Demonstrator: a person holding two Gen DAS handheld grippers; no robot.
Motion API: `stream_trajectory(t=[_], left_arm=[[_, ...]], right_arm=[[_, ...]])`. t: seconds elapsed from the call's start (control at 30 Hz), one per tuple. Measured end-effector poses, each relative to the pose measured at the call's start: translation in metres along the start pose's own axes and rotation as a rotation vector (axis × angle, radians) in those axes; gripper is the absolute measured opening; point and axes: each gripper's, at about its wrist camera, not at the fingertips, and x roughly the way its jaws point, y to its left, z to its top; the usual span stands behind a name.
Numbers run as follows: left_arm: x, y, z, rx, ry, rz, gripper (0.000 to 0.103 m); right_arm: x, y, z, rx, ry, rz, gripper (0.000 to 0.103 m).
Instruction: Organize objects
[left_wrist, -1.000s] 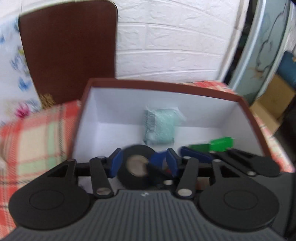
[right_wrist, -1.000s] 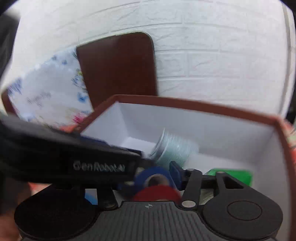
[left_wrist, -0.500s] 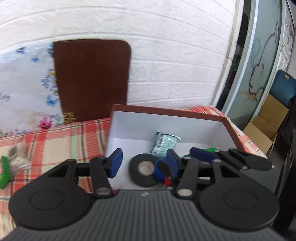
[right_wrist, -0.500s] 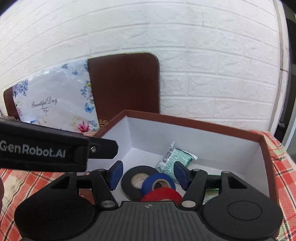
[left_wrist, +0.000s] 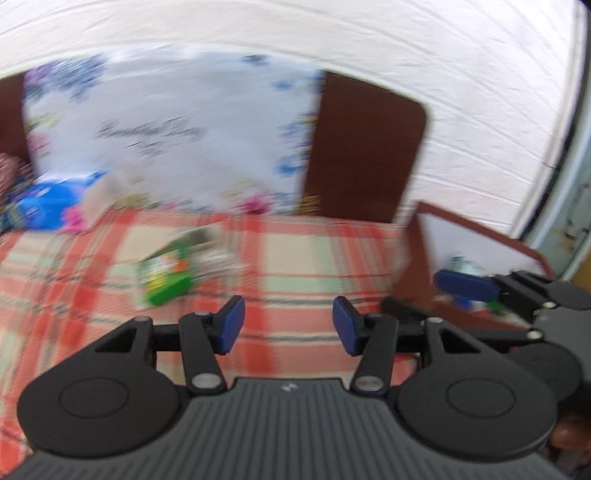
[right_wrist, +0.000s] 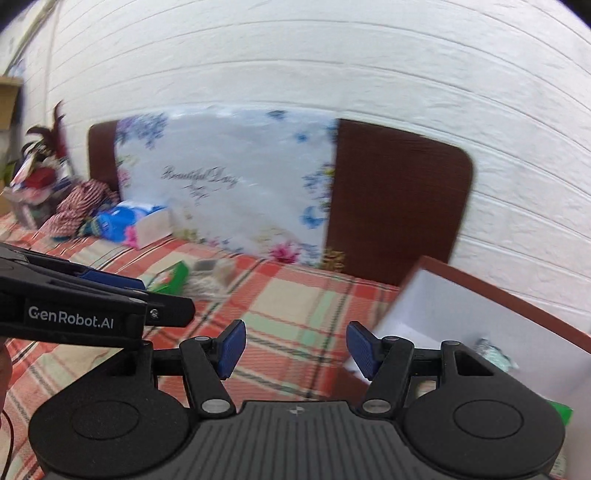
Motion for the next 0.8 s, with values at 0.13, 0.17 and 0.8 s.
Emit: stream_trajectory(t=[0.13, 0.17, 0.8], left_arm=[[0.006, 0.051, -0.01, -0.05, 0.025, 0.095, 0.055], [0.009, 0.063, -0.013, -0.059, 0.032, 0.116, 0.055], [0.031, 0.143, -0.068, -0.095, -0.066, 0.185, 0.067]], right_arm=[[0.021, 0.034, 0.004, -0.042, 0.039, 0.05, 0.059], [0.027, 0.041, 0.004, -0.042, 0.048, 0.068, 0.059], [0.165, 0.119, 0.021, 0.025, 0.138, 0.201, 0.052]])
